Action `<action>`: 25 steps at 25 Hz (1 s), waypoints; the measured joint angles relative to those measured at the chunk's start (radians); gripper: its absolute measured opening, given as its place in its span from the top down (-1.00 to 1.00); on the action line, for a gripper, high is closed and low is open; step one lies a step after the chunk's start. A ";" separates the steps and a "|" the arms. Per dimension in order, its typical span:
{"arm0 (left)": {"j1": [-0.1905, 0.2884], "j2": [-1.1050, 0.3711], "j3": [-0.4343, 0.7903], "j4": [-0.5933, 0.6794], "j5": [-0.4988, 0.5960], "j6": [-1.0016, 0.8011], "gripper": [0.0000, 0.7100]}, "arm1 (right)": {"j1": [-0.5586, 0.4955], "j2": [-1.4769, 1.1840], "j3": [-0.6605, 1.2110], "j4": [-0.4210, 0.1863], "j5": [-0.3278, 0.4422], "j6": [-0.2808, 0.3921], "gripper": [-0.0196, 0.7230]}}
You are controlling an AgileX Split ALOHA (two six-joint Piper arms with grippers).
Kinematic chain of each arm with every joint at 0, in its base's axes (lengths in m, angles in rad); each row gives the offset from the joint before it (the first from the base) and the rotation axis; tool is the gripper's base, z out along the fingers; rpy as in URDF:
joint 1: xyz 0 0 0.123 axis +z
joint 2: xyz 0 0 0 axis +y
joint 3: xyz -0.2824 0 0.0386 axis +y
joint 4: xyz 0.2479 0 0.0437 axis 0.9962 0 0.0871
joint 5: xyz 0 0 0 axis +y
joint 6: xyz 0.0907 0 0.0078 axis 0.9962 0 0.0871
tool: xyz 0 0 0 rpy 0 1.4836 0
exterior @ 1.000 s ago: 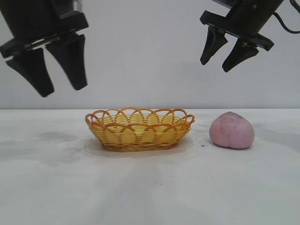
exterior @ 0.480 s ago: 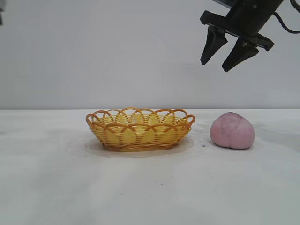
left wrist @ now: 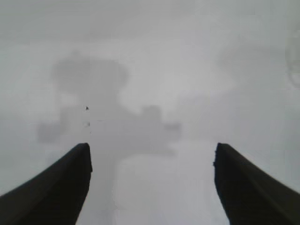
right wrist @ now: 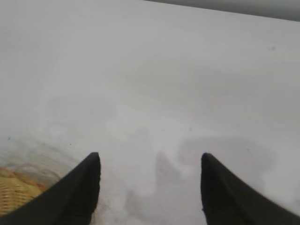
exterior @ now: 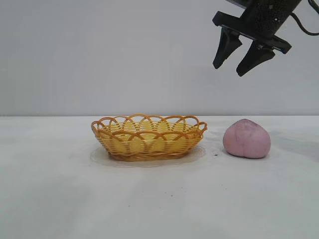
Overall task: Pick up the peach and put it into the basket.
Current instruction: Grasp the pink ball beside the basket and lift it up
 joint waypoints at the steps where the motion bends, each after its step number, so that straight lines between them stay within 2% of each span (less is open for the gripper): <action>1: 0.000 -0.057 0.032 -0.004 0.000 0.000 -0.48 | 0.000 0.000 0.000 0.000 0.000 0.000 -0.13; 6: 0.000 -0.332 0.168 -0.034 0.006 0.000 -0.48 | 0.000 0.000 0.000 0.000 0.000 0.000 -0.13; 11: 0.000 -0.600 0.268 -0.057 0.074 -0.002 -0.48 | 0.000 0.000 0.000 -0.002 0.002 0.000 -0.13; 16: 0.000 -0.793 0.369 -0.063 0.121 -0.024 -0.48 | 0.000 0.000 0.000 -0.006 0.008 0.000 -0.13; 25: 0.000 -1.163 0.433 -0.042 0.202 -0.044 -0.48 | 0.000 0.000 0.000 -0.022 0.022 0.000 -0.13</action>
